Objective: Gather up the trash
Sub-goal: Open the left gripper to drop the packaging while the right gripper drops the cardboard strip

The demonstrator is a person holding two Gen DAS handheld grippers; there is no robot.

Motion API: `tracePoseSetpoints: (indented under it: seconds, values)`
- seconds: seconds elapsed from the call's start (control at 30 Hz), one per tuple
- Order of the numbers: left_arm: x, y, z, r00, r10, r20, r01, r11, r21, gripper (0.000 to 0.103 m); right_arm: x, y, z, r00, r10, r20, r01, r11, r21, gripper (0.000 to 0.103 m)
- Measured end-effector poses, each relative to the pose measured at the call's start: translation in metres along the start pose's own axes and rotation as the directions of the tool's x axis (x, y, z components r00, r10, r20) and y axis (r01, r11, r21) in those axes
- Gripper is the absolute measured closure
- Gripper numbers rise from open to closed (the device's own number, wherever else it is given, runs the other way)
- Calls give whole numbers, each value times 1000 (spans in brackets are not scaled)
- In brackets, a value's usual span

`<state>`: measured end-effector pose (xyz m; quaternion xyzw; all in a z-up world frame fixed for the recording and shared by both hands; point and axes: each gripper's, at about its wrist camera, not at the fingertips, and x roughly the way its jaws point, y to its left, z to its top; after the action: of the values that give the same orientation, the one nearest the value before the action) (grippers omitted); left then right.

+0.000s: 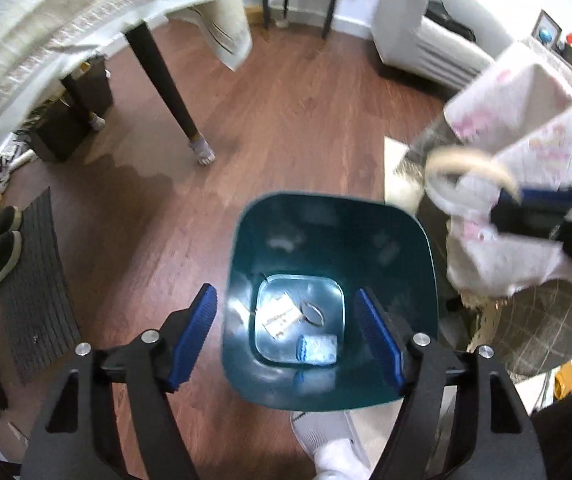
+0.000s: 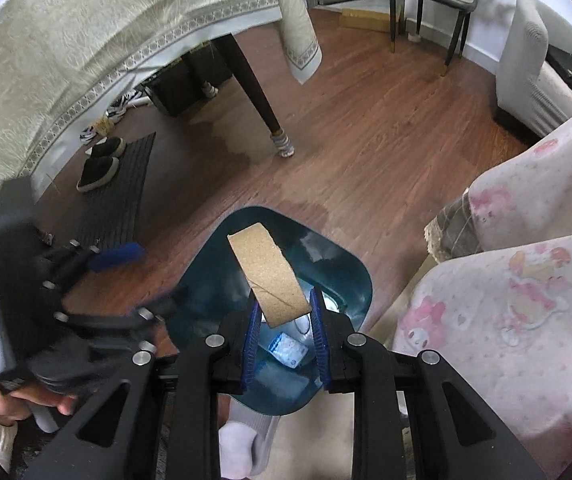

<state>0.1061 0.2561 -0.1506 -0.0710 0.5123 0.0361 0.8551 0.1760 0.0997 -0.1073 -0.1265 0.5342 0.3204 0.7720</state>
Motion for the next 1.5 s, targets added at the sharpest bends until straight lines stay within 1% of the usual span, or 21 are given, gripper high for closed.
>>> tracePoseSetpoints:
  seconds: [0.03,0.17,0.23,0.3,0.5,0.57,0.67,0.87,1.03,1.2,1.33,1.37,1.43,1.47,1.5]
  values:
    - [-3,2,1,1000,0,10,0,1000,-7,33,3,1,-1,1000,1,-6,-1,1000,0,79]
    - [-25,9,6,996,7,89,-4,999,-32,38,15,5,-3,999,-3,-34,3,1000,0,79]
    - [-33,12,8,993,1,117,4,999,-45,42,20,8,-4,999,-4,-45,4,1000,-3,79]
    - [-42,15,9,989,-8,145,18,998,-62,44,27,10,-5,998,-6,-62,6,1000,-6,79]
    - [-64,20,16,975,-12,223,33,995,-93,49,46,18,-11,995,-11,-103,9,1000,-26,79]
    - [-73,21,20,969,-20,247,49,993,-109,53,54,17,-15,992,-17,-122,14,1000,-26,78]
    - [-83,19,23,961,-31,276,64,992,-111,54,68,14,-23,987,-23,-156,20,1000,-21,78]
    - [-99,13,30,949,-36,313,66,994,-86,58,94,14,-35,974,-42,-223,35,999,-34,78]
    - [-108,5,32,944,-30,330,51,997,-56,61,105,15,-40,967,-46,-250,37,998,-44,78]
    - [-124,-2,36,931,-32,363,47,998,-32,61,111,14,-42,960,-58,-274,44,997,-57,78]
    - [-133,-6,38,925,-37,379,52,998,-28,61,112,10,-44,957,-65,-282,52,997,-53,78]
    - [-136,-6,39,923,-39,382,55,998,-29,61,112,10,-45,956,-63,-285,49,997,-54,77]
    - [-140,-8,40,919,-43,391,61,998,-33,61,111,8,-47,955,-61,-290,46,997,-56,67]
    - [-142,-8,41,917,-46,396,64,997,-34,61,110,7,-48,955,-55,-291,41,998,-55,58]
    - [-144,-9,42,916,-47,398,66,997,-35,61,110,7,-49,956,-50,-290,35,998,-55,55]
